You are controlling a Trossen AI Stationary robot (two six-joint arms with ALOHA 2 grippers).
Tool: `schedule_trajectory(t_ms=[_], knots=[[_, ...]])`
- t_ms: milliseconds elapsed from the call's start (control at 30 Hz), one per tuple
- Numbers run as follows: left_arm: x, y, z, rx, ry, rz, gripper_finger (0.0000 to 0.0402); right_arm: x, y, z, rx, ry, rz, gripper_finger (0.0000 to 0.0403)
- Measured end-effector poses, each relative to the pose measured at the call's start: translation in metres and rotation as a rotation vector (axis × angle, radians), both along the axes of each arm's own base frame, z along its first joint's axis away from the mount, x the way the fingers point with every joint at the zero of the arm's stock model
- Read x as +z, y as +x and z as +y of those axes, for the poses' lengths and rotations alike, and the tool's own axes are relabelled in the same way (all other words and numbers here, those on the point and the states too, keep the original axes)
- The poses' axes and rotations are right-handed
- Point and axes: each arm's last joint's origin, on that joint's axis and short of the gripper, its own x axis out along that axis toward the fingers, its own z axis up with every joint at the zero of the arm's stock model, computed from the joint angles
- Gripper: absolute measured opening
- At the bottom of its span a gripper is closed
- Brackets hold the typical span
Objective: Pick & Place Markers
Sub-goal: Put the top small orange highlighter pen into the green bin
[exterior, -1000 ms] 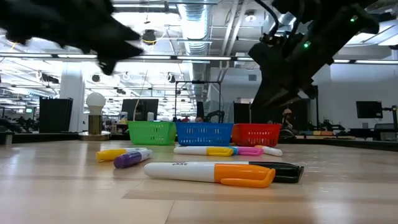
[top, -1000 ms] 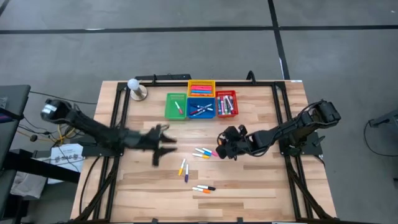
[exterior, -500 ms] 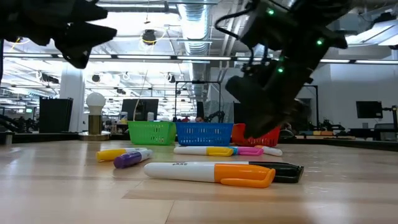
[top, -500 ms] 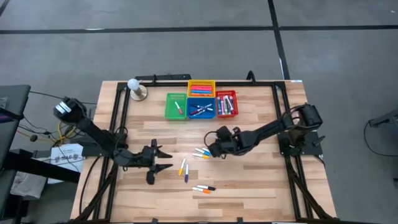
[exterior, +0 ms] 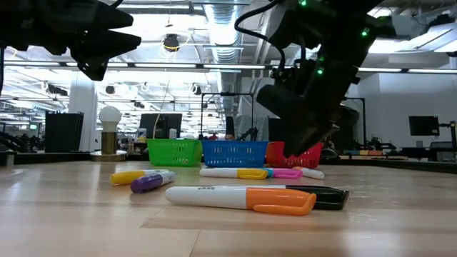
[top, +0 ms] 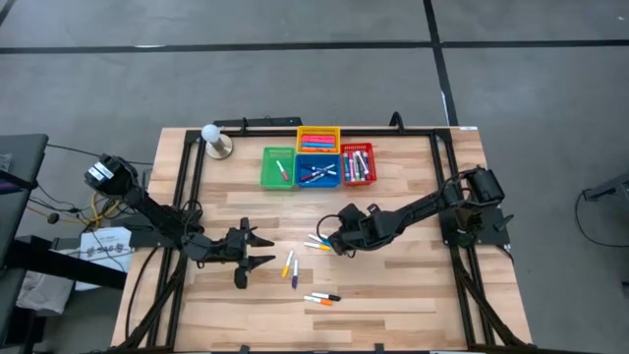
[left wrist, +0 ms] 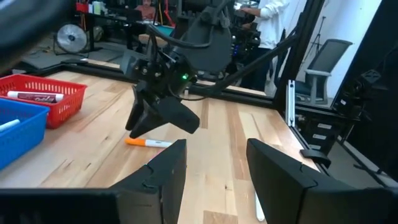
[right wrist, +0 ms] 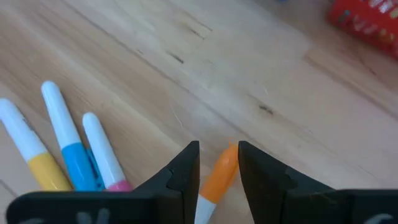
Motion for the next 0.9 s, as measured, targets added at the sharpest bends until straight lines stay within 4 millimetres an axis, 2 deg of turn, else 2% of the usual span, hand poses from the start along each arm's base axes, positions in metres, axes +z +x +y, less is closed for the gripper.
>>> schedule_trajectory(t_ms=[267,433,600,733,900], knots=[[0.000,0.000,-0.001,-0.024,-0.006,0.001,0.0168,-0.003,-0.006,0.011,-0.052,0.016,-0.001,0.0141],[0.000,0.000,-0.001,-0.024,-0.009,0.000,0.0168,-0.025,0.000,0.015,-0.045,0.025,0.026,0.0174],[0.000,0.000,-0.001,-0.024,-0.014,0.000,0.0168,-0.041,0.002,0.010,-0.068,-0.006,0.072,0.0195],[0.000,0.000,-0.001,-0.024,-0.009,0.000,0.0168,-0.042,0.003,0.009,-0.067,-0.013,0.074,0.0186],[0.000,0.000,-0.001,-0.024,-0.006,0.001,0.0168,-0.035,0.002,0.012,-0.030,-0.001,0.063,0.0142]])
